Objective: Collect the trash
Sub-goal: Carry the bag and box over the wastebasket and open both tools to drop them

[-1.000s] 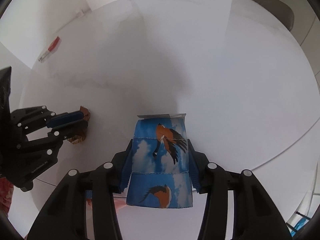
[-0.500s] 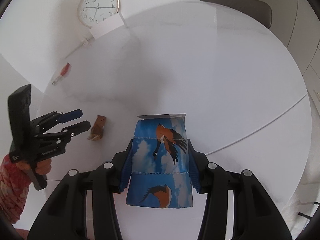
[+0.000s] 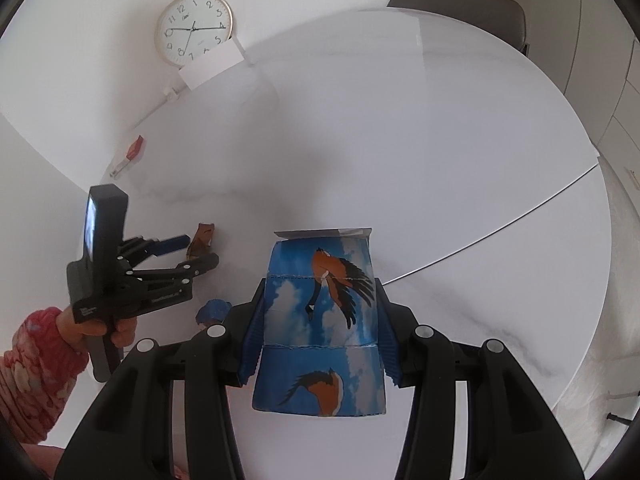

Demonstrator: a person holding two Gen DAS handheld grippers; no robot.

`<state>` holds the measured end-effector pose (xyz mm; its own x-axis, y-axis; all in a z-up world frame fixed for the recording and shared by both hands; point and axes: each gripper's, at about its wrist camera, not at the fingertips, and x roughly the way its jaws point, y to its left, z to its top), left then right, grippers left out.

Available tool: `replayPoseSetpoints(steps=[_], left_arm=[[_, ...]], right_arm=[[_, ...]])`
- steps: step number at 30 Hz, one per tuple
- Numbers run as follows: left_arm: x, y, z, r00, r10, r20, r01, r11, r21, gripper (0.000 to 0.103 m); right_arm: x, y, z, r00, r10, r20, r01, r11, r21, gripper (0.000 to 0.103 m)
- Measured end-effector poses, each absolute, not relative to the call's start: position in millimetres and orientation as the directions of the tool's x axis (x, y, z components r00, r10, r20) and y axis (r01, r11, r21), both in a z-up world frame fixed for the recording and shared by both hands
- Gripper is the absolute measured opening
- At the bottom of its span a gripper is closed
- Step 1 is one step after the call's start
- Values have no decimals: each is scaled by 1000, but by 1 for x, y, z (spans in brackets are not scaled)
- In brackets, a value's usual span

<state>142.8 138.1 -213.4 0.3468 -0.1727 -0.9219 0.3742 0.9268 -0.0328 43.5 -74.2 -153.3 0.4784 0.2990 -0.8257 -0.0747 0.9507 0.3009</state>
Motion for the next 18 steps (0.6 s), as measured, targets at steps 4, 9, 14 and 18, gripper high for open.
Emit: replayPoseSetpoints(steps=[4, 9, 14, 18], left_arm=[[136, 132, -214, 361, -137, -922, 335, 942, -9, 40], [134, 126, -211, 381, -119, -917, 314, 949, 8, 30], [135, 128, -199, 381, -154, -912, 296, 954, -38, 27], [135, 132, -196, 383, -170, -908, 282, 957, -61, 27]], right_arm=[[40, -77, -152, 486, 299, -821, -67, 950, 306, 48], [35, -81, -148, 499, 295, -815, -57, 950, 308, 48], [14, -101, -139, 531, 277, -801, -28, 950, 310, 48], [-15, -134, -133, 556, 217, -802, 39, 957, 286, 48]])
